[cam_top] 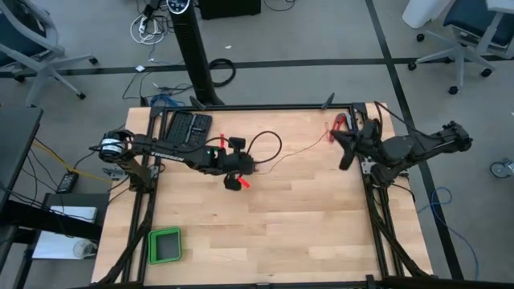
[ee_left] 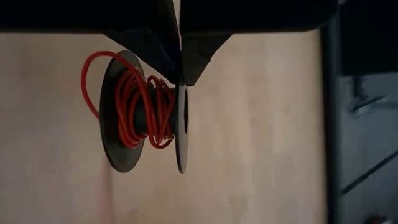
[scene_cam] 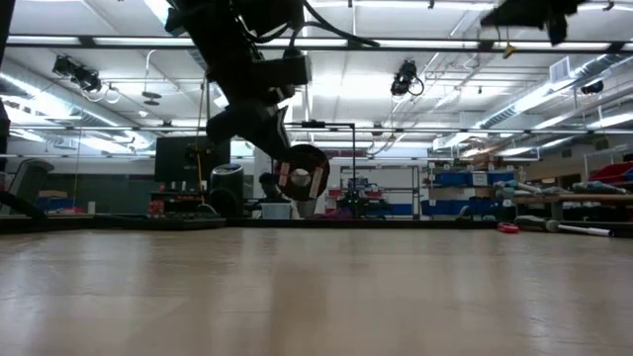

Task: Coil cords
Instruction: Uncoil the red wire from the black spool

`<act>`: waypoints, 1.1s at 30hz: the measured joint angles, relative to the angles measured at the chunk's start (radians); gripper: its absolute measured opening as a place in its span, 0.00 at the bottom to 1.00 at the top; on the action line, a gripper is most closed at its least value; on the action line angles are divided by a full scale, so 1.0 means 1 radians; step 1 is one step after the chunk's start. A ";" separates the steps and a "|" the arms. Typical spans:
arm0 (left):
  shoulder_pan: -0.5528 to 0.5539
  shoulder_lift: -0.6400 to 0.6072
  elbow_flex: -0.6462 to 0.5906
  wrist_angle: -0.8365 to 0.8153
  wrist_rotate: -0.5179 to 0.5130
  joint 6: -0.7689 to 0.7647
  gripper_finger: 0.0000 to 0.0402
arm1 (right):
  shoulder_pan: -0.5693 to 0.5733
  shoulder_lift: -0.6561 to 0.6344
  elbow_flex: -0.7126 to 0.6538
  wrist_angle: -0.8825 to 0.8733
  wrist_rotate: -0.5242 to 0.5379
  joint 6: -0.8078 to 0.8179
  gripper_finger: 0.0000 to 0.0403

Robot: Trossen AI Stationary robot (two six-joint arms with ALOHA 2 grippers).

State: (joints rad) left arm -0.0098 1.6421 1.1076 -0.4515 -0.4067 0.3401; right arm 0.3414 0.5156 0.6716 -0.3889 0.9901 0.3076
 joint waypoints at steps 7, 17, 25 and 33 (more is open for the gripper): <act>-0.012 0.000 0.000 -0.113 0.013 0.000 0.00 | -0.026 0.008 0.000 -0.248 -0.067 0.255 0.02; -0.012 0.000 0.000 -0.320 -0.141 0.023 0.00 | -0.043 0.073 0.000 -0.565 -0.142 0.625 0.01; -0.012 0.000 0.002 -0.255 -0.160 -0.012 0.00 | -0.069 0.133 0.000 -0.607 -0.342 0.682 0.01; -0.012 0.000 0.108 0.123 -0.006 0.023 0.00 | -0.069 0.237 0.000 -0.541 -0.491 0.644 0.01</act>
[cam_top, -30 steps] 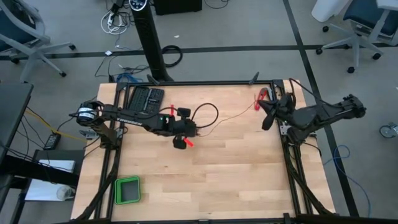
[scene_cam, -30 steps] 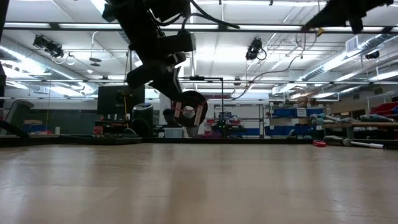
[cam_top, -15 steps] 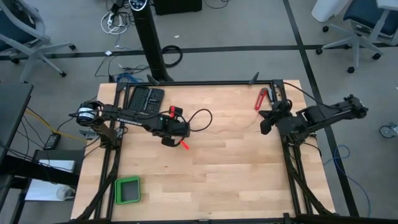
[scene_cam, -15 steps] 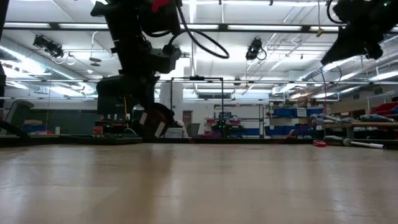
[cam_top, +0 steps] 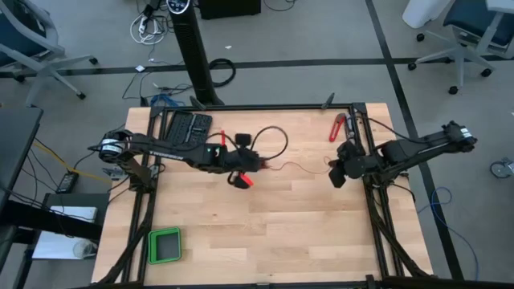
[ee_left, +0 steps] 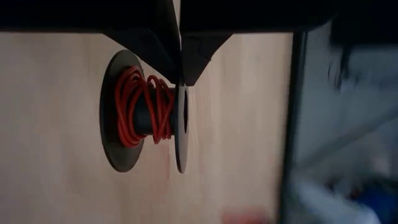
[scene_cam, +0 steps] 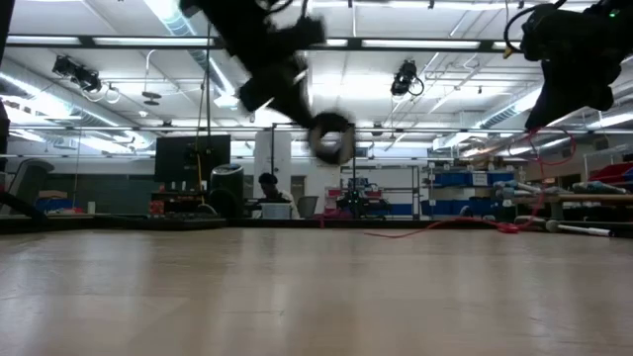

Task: Coil cords
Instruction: Uncoil the red wire from the black spool

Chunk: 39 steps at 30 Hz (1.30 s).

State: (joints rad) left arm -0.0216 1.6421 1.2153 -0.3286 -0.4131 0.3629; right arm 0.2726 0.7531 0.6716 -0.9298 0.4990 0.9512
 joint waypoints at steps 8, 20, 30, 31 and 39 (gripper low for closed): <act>0.015 0.000 0.027 0.582 0.039 0.007 0.00 | 0.002 0.136 0.000 0.272 -0.085 -0.198 0.01; 0.126 0.000 0.024 0.685 -0.151 -0.080 0.00 | 0.082 0.288 0.000 0.823 -0.567 -0.574 0.01; 0.192 0.000 0.023 0.676 0.064 -0.288 0.00 | 0.095 0.300 0.000 0.713 -0.417 -0.540 0.06; 0.195 0.000 0.023 0.672 0.068 -0.294 0.00 | 0.099 0.300 0.000 0.694 -0.387 -0.530 0.08; 0.209 0.000 0.023 0.662 0.116 -0.319 0.00 | 0.084 0.296 0.000 0.547 -0.274 -0.408 0.33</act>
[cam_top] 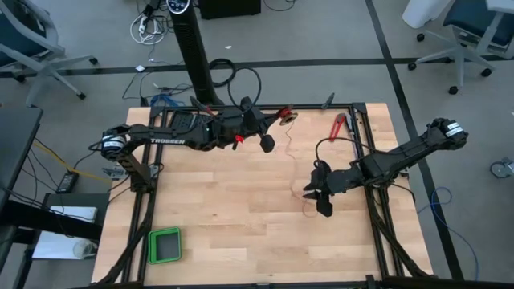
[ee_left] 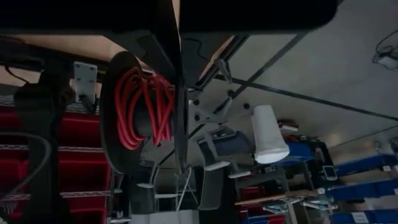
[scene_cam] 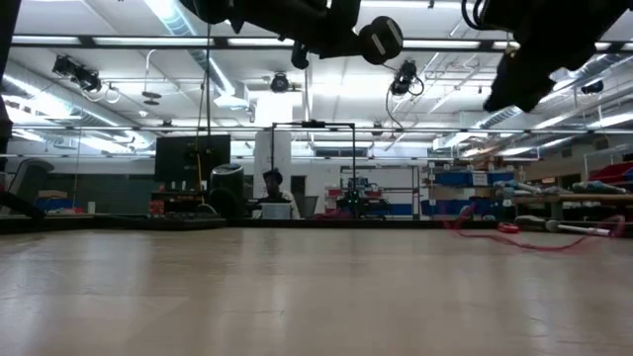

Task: Coil cords
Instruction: Uncoil the red wire from the black spool

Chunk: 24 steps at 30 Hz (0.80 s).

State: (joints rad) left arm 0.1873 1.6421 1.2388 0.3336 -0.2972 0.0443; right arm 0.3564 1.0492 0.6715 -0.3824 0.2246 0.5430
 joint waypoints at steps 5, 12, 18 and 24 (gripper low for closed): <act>0.003 0.000 0.000 0.014 -0.001 -0.053 0.00 | -0.026 -0.023 0.000 0.000 0.241 0.035 0.42; 0.003 0.000 0.000 0.021 0.032 -0.083 0.00 | -0.024 -0.021 0.000 0.042 0.626 -0.082 0.39; 0.002 0.000 0.000 0.050 0.093 -0.109 0.00 | -0.057 -0.020 0.000 0.223 0.695 -0.277 0.37; -0.002 0.000 0.000 0.097 0.183 -0.126 0.00 | -0.099 -0.020 0.000 0.415 0.683 -0.462 0.37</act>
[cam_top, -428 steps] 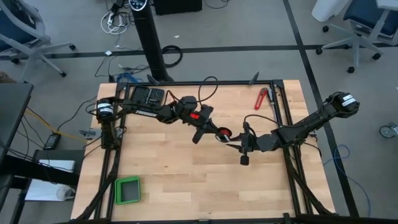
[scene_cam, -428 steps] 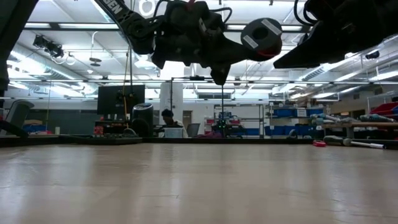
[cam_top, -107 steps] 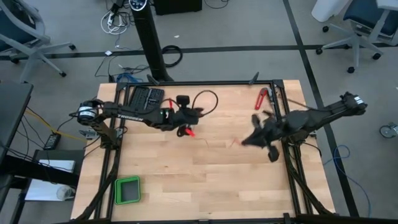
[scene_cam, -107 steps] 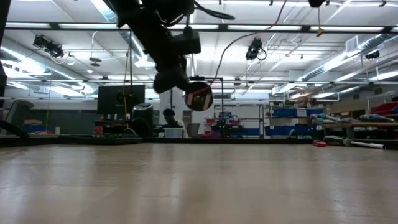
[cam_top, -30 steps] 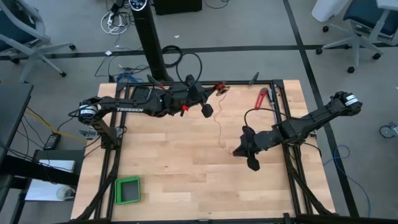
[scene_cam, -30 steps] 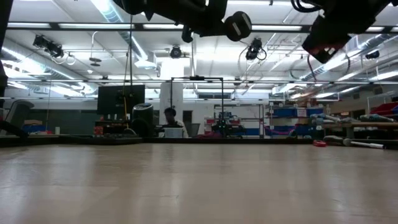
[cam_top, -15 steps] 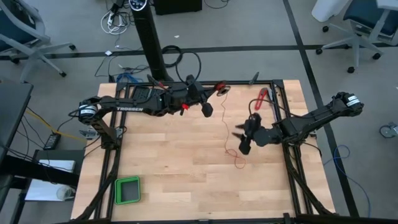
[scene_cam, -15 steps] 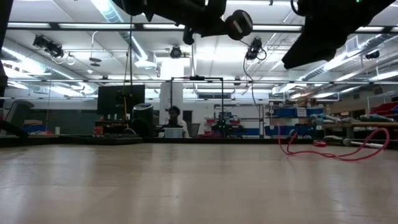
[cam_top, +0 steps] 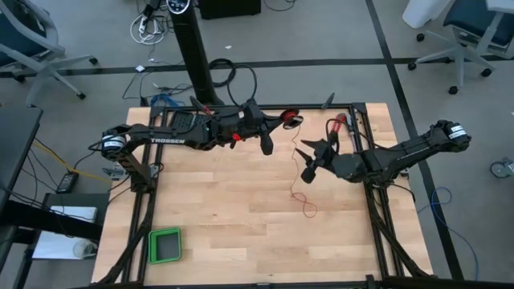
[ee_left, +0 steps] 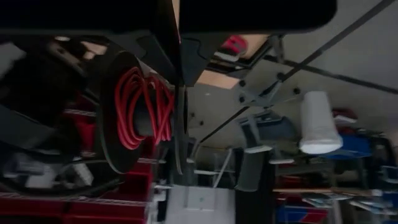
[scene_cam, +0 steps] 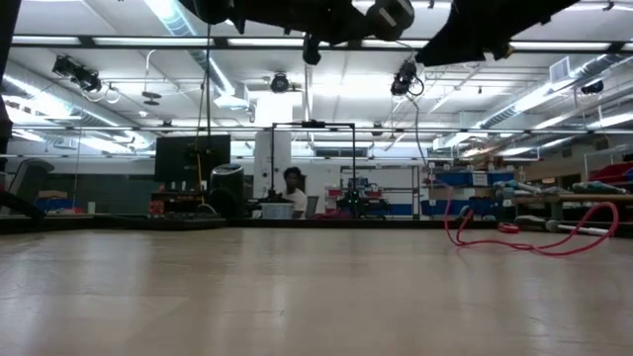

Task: Coil cords
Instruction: Uncoil the red wire from the black spool

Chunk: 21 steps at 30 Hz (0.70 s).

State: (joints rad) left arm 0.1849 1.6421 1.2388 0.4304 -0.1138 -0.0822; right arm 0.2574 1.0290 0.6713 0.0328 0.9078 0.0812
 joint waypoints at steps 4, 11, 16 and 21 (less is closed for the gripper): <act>-0.004 0.000 0.000 0.021 0.014 -0.001 0.00 | -0.052 0.000 0.000 0.057 -0.082 -0.031 0.37; -0.006 0.000 0.000 0.032 0.030 -0.001 0.00 | -0.121 0.000 0.000 0.086 -0.163 -0.033 0.37; -0.009 0.000 0.000 0.034 0.030 0.009 0.00 | -0.138 0.000 0.000 0.125 -0.179 -0.061 0.33; -0.009 0.000 0.000 0.036 0.030 0.024 0.00 | -0.138 0.000 0.000 0.128 -0.200 -0.087 0.10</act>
State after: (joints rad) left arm 0.1757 1.6421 1.2388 0.4665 -0.0839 -0.0582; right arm 0.1192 1.0290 0.6712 0.1605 0.7076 -0.0053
